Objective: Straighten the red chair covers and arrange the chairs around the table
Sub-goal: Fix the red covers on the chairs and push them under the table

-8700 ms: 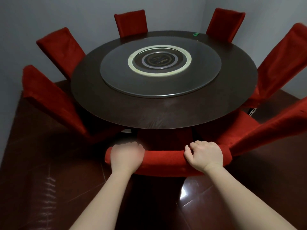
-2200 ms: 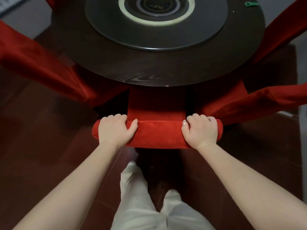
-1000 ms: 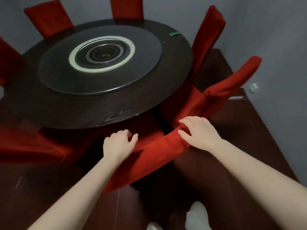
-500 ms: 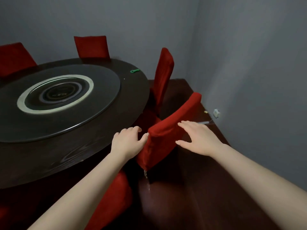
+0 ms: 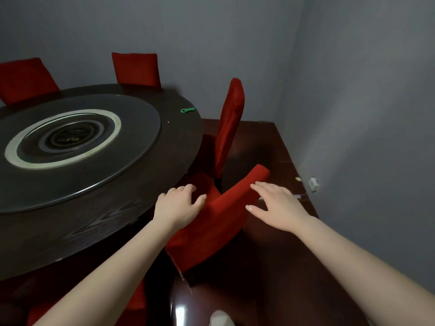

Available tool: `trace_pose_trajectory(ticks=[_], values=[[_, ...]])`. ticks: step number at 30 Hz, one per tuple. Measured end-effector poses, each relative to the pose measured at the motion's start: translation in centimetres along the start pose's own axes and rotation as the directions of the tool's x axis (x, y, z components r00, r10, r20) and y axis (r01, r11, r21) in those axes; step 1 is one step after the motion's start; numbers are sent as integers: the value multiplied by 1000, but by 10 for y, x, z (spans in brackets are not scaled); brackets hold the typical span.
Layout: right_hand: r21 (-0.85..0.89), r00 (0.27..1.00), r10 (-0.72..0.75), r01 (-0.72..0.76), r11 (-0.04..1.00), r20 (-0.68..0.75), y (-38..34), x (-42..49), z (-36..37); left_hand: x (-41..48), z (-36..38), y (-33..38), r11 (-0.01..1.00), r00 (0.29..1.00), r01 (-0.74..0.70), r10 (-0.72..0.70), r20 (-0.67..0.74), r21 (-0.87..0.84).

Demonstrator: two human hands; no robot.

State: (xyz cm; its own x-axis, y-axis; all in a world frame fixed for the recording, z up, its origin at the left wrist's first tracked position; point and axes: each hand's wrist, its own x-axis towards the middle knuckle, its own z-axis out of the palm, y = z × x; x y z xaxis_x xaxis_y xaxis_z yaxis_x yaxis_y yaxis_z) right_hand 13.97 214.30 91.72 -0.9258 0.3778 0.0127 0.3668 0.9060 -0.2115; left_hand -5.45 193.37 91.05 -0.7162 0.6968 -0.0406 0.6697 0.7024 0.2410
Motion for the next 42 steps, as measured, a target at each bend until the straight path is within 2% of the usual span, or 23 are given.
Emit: trace_pose_trajectory(ticks=[5, 13, 15, 18, 22, 24, 28, 33, 42], values=[[-5, 999, -52, 52, 999, 10, 35, 51, 2, 62, 10, 12, 999, 998, 27, -28, 54, 25], [-58, 980, -146, 155, 986, 138, 83, 128, 21, 103, 19, 8, 981, 977, 169, -179, 113, 93], [-65, 968, -170, 184, 981, 183, 87, 142, 36, 98, 26, -3, 958, 943, 256, -277, 186, 126], [-117, 941, -234, 268, 956, 244, 84, 159, 59, 73, 40, -27, 888, 834, 432, -459, 306, 156], [-206, 919, -357, 387, 899, 167, 74, 173, 73, 33, 68, -29, 787, 730, 601, -611, 307, 141], [-209, 891, -419, 450, 868, 175, 73, 176, 75, 24, 84, -14, 762, 716, 630, -644, 269, 149], [-176, 845, -521, 535, 826, 125, 79, 183, 79, 23, 96, 4, 745, 760, 619, -648, 49, 249], [-160, 800, -595, 599, 784, 80, 84, 193, 86, 22, 101, 28, 722, 758, 648, -641, -118, 243], [-148, 712, -699, 685, 713, -66, 114, 219, 82, 46, 115, 54, 687, 708, 705, -663, -244, 178]])
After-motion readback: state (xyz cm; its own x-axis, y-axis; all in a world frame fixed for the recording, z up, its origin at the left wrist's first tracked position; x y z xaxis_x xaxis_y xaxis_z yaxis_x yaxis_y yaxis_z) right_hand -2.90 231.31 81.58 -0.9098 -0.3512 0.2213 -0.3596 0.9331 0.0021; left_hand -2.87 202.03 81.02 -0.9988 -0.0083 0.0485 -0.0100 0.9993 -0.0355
